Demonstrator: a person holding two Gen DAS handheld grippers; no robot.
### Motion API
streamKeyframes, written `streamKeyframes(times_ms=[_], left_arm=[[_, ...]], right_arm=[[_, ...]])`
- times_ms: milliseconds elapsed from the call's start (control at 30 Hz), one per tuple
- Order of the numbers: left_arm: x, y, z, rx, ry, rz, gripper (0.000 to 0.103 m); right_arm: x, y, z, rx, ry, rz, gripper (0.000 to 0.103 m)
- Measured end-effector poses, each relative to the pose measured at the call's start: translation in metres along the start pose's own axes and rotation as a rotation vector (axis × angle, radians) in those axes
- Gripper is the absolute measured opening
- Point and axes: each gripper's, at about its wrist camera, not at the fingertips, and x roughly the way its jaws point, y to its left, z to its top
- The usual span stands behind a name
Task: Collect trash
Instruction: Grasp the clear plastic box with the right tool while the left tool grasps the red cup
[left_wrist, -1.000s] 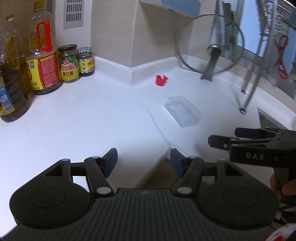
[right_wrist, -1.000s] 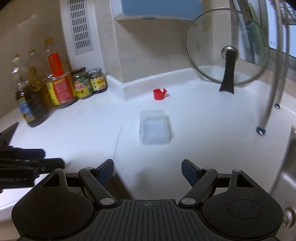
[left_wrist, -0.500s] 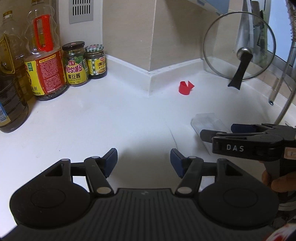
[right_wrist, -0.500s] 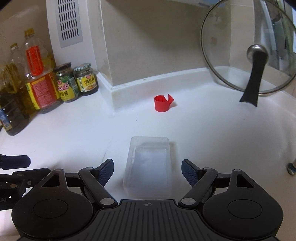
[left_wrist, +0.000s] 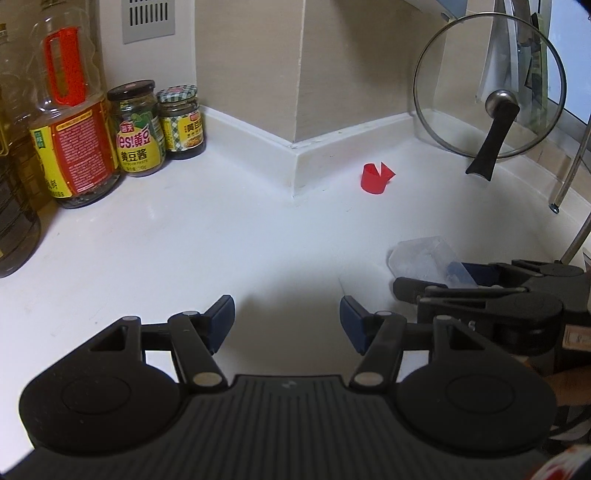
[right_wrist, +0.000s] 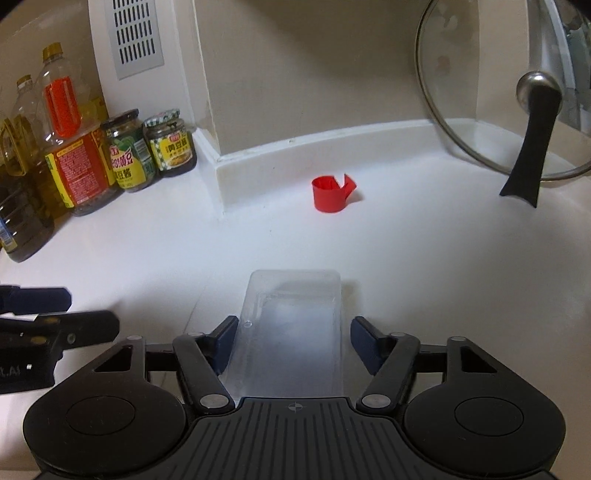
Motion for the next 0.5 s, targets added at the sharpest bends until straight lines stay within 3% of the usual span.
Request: streamKeyframes(times_ms=[200, 500], left_arm=[[0.012, -0.012, 0.009, 0.019, -0.002, -0.011, 0.06], [0.05, -0.057, 0.04, 0.109, -0.026, -0.06, 0.059]], right_arm=[[-0.005, -0.014, 0.006, -0.002, -0.036, 0.002, 0.059], [-0.013, -0.081, 0.031, 0.085, -0.09, -0.063, 0.059]])
